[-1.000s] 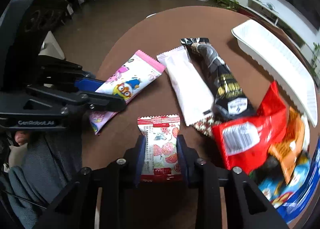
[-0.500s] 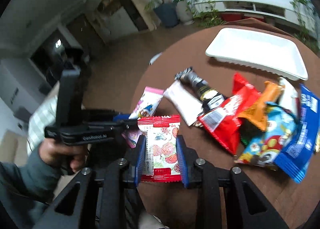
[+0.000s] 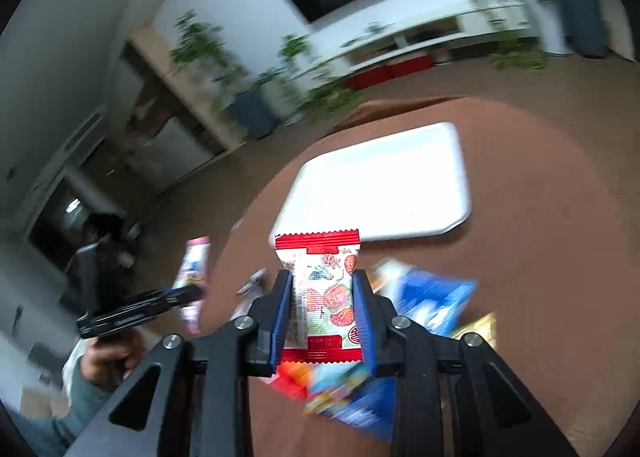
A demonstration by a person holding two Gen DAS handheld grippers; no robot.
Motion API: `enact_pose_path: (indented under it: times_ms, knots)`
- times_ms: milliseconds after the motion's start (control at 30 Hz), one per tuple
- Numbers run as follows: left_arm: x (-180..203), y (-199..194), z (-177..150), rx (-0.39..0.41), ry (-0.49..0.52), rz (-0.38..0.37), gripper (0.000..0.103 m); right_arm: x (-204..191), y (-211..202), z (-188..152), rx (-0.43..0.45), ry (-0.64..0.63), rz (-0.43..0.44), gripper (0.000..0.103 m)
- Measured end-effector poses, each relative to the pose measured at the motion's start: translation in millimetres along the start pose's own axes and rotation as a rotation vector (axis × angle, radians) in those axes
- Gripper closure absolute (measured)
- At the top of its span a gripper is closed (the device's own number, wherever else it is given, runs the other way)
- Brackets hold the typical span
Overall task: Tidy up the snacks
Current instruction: 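Carry both packets to the white tray and release them inside, then withdraw both tools from the tray back toward the snack pile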
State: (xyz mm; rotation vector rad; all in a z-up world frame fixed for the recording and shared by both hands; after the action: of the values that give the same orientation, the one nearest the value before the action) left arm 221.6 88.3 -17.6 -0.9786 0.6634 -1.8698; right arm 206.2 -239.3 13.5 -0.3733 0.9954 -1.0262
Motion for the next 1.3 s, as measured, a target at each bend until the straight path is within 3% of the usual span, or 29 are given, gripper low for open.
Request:
enact_pose_path:
  times_ms: [167,333,467,700,900,1000,1100,1200,1267,1300]
  knots:
    - [-4,43,76,-0.044,0.035,0.083,0.086,21,37,62,-0.06,-0.01,-0.122,0.071]
    - [-1,101,114,-0.143,0.06,0.125,0.086,32,92,101,-0.201,-0.04,-0.175,0.071]
    - [3,144,124,-0.205,0.059,0.145,0.086,41,125,102,-0.284,-0.065,-0.228,0.071]
    - [5,178,125,-0.242,0.072,0.172,0.086,64,167,88,-0.371,-0.059,-0.29,0.071]
    - [-2,201,116,-0.271,0.064,0.195,0.085,69,182,82,-0.377,-0.063,-0.302,0.069]
    - [-2,201,111,-0.27,0.062,0.195,0.083,70,178,84,-0.368,-0.036,-0.28,0.063]
    - [-1,193,107,-0.255,0.05,0.188,0.074,70,160,77,-0.32,-0.039,-0.281,0.056]
    - [5,179,108,-0.194,0.042,0.175,0.042,63,133,81,-0.255,-0.036,-0.269,0.047]
    - [6,155,109,-0.137,0.028,0.147,0.033,57,112,81,-0.201,-0.028,-0.272,0.032]
    - [6,144,108,-0.119,0.017,0.135,0.028,54,100,80,-0.176,-0.024,-0.276,0.03]
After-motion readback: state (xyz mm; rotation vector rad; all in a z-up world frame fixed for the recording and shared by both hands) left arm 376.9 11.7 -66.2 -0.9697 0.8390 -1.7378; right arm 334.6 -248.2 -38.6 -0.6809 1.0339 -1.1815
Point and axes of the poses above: each gripper's, at about its wrist camera, not at the fingertips, and y roughly the way its jaws point, x to its right, z to its top, the point moved 2 cm from there along y, roughly the way its jaws point, and after that the axes turned 3 degrees about -x, right-handed, at the moved point
